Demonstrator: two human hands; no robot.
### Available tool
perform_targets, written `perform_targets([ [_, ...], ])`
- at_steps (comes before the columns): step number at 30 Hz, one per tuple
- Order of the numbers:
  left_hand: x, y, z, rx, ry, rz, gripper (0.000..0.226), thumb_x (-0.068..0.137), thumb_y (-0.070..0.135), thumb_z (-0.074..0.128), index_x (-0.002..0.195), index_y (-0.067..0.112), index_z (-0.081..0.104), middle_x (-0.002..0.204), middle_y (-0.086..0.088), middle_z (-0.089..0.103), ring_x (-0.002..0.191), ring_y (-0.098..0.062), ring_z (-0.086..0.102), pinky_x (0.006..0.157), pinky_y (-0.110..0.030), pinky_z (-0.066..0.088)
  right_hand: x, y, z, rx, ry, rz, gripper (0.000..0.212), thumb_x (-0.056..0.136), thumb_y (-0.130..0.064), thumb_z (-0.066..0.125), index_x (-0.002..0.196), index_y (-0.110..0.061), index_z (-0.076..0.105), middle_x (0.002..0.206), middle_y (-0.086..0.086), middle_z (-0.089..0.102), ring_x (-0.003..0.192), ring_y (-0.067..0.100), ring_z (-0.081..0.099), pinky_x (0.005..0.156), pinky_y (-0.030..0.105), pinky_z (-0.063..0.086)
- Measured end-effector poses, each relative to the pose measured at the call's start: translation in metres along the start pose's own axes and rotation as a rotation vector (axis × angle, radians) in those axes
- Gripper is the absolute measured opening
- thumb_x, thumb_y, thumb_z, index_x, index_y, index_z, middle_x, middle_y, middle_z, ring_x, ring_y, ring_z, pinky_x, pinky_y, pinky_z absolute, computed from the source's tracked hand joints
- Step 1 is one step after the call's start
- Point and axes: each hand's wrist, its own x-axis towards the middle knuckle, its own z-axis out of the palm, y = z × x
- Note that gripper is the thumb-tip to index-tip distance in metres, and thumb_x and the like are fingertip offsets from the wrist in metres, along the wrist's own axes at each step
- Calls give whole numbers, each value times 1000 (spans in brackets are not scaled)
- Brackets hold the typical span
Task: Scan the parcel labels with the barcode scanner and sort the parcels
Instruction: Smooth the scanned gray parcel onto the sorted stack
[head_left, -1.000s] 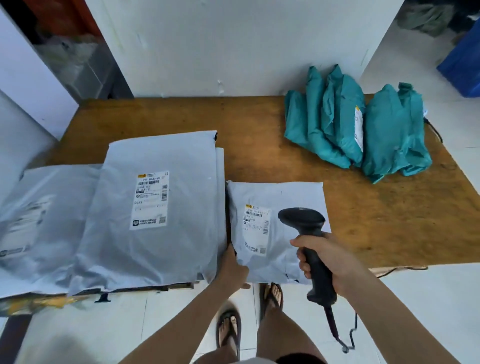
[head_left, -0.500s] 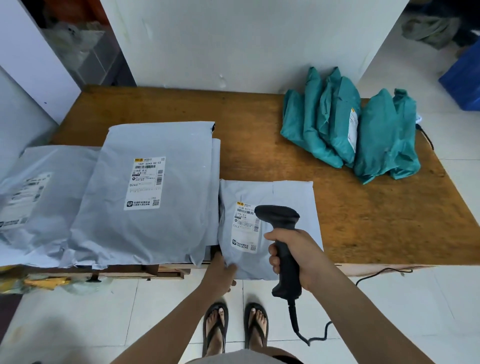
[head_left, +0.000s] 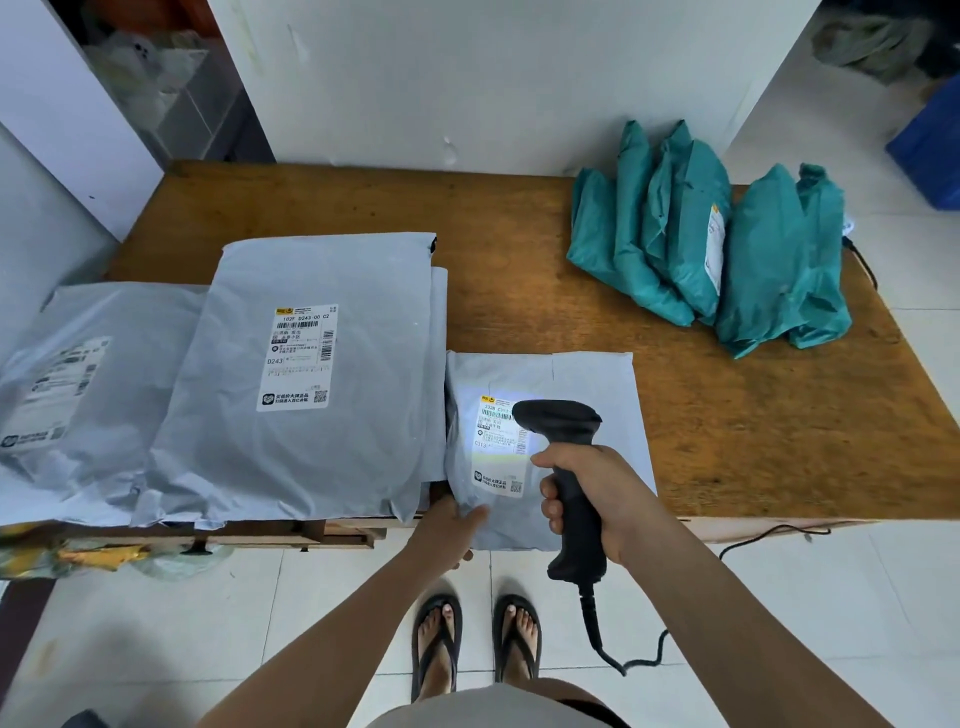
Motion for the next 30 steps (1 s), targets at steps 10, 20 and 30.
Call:
perform_targets([
  [10,1,10,2,-19,195,61,20,87,31,58,86,11,55,78,-3,55,75,-22,56,65,-28,48,-7,-1,2,-3,-5,8,8,84,-8,60,78,-7,56,55,9,47,40,17,41,44,23,37],
  [20,-61,88,3,-13,212,401,27,82,7,56,60,18,44,61,2,52,52,-8,43,43,-6,32,-22,-9,-17,95,118,-189,10,85,-8,61,81,-7,52,50,7,47,39,17,42,41,24,38],
  [30,-150,125,-158,-637,415,751,45,76,-13,53,65,25,74,68,11,72,65,-6,68,56,-19,54,-43,-40,-14,99,71,-322,21,85,-11,64,68,-10,52,51,6,48,37,15,44,42,23,38],
])
